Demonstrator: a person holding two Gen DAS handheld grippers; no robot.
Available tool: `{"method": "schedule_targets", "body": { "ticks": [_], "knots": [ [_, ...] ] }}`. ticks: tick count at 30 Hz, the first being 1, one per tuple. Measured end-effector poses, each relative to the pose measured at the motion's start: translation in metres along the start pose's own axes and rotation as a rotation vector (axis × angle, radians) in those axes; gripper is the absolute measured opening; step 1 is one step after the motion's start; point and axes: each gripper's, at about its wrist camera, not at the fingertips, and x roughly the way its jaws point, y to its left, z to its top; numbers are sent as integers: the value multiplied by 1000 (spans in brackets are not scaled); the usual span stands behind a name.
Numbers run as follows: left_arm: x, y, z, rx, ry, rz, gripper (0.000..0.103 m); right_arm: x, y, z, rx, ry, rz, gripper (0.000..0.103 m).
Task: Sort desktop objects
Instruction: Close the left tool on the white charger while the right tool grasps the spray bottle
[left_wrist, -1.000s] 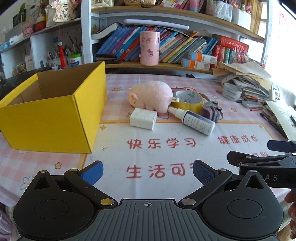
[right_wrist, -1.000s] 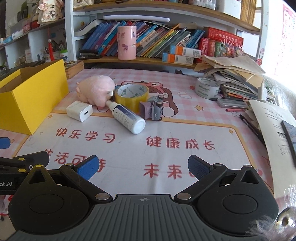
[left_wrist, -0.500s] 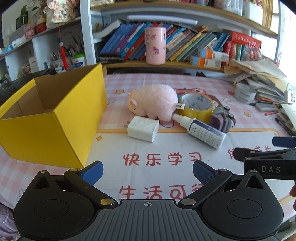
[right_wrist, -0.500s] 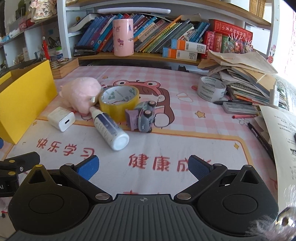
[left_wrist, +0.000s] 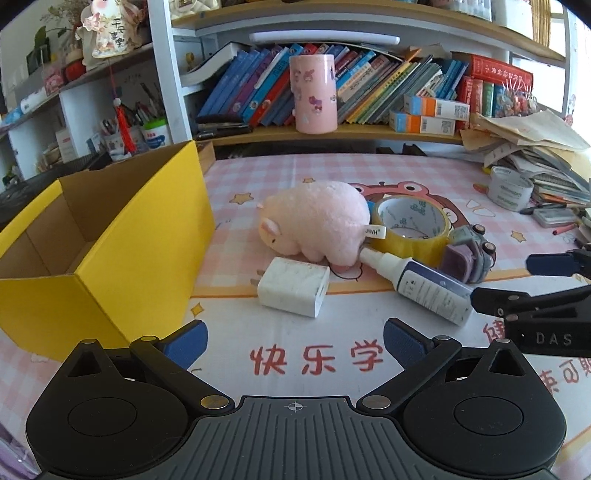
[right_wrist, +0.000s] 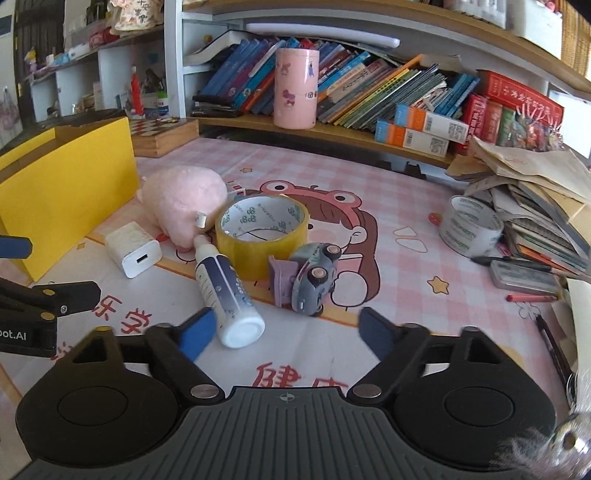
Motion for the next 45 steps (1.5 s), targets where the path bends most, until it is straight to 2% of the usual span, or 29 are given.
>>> {"method": "schedule_targets", "body": {
  "ticks": [5, 7, 9, 15, 20, 26, 29, 36, 42, 45],
  "knots": [
    [10, -2, 4, 13, 0, -3, 97, 13, -4, 7, 20, 22, 59, 72],
    [16, -3, 7, 19, 4, 2, 93, 16, -4, 9, 22, 24, 84, 67],
    [22, -3, 10, 22, 9, 7, 91, 16, -3, 12, 28, 28, 99, 56],
    [46, -1, 21, 39, 33, 9, 89, 25, -3, 20, 28, 58, 184, 43],
    [65, -1, 27, 59, 53, 2, 89, 39, -3, 25, 8, 106, 246, 41],
    [81, 9, 29, 19, 89, -44, 88, 48, -1, 25, -36, 151, 283, 39],
    [87, 9, 29, 30, 100, -51, 82, 53, 1, 25, -60, 168, 288, 39],
    [90, 13, 29, 14, 101, -85, 79, 62, 8, 29, -133, 189, 283, 39],
    [89, 14, 29, 3, 98, -99, 70, 63, 18, 29, -228, 194, 264, 39],
    [88, 14, 28, 6, 101, -106, 70, 65, 17, 30, -224, 206, 264, 39]
  ]
}}
